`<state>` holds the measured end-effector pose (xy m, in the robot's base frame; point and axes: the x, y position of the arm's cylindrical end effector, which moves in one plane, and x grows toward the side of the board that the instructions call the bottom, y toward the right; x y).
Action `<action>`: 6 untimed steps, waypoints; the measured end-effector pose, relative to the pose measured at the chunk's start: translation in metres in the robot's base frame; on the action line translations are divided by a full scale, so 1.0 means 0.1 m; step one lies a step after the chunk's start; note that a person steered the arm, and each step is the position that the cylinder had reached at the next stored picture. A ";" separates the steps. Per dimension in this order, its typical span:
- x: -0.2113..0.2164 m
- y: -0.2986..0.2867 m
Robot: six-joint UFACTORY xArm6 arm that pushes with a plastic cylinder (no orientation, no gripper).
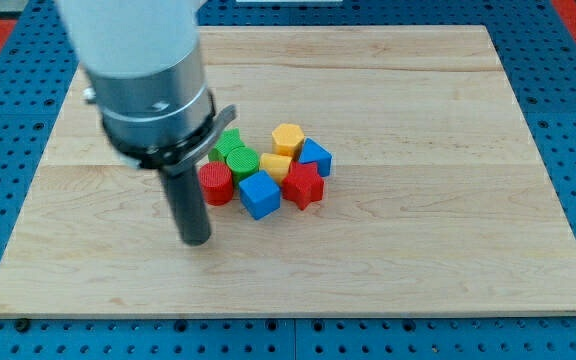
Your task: Slightly push the red circle into the group of blocks
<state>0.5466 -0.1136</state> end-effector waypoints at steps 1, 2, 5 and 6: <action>-0.44 -0.58; -0.93 -0.15; -0.68 0.32; -0.25 -0.21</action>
